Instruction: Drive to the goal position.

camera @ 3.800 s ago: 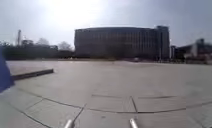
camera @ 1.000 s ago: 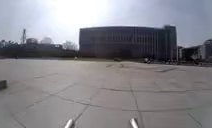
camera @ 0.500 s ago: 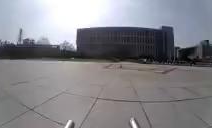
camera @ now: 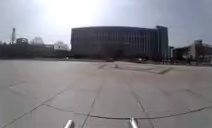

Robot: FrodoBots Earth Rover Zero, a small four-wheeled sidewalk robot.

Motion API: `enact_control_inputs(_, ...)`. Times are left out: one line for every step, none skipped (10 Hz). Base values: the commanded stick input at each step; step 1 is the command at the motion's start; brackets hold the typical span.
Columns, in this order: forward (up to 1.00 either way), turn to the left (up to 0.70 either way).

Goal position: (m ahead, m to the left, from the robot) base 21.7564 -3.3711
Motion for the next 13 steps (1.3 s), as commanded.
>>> enact_control_inputs(1.00, 0.00)
enact_control_inputs(1.00, 0.00)
enact_control_inputs(1.00, 0.00)
enact_control_inputs(1.00, 0.00)
enact_control_inputs(1.00, -0.17)
enact_control_inputs(1.00, -0.27)
enact_control_inputs(1.00, -0.27)
enact_control_inputs(1.00, -0.27)
enact_control_inputs(1.00, -0.22)
enact_control_inputs(1.00, 0.00)
enact_control_inputs(1.00, 0.00)
enact_control_inputs(1.00, 0.00)
enact_control_inputs(1.00, 0.00)
